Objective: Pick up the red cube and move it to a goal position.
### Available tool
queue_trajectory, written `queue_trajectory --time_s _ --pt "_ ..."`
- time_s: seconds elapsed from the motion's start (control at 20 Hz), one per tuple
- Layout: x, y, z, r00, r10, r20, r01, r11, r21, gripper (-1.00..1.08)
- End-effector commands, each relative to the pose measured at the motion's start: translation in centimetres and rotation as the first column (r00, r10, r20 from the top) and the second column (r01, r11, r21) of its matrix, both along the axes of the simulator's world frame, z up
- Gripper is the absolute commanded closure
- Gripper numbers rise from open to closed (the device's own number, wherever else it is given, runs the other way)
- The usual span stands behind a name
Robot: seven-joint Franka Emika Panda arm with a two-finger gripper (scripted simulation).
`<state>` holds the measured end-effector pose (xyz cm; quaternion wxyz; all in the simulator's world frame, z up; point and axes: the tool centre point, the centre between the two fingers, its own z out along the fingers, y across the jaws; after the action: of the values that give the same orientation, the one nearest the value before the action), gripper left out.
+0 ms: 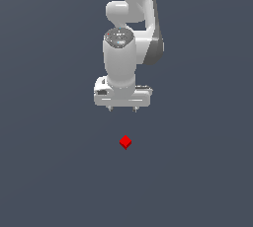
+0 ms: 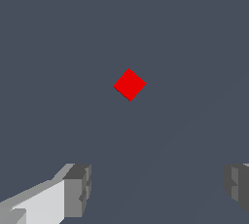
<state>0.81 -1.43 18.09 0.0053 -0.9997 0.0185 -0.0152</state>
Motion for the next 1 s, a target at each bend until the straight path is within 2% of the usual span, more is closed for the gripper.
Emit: queue_trajectory --time_s 0.0,0.5,0.75,0.95 --pt "0.0 0.0 0.0 1.000 0.000 0.000 0.000 1.000 0.000 -0.92" --pt "0.6 0.3 -1.4 0.998 -0.061 -0.003 0.061 0.998 0.000 -0.92" --pt "1.4 0.7 -3.2 0.990 -0.140 -0.006 0.140 0.990 -0.001 -0.92" --pt "2.3 1.0 -5.2 0.974 -0.227 -0.010 0.227 0.974 -0.003 -0.92"
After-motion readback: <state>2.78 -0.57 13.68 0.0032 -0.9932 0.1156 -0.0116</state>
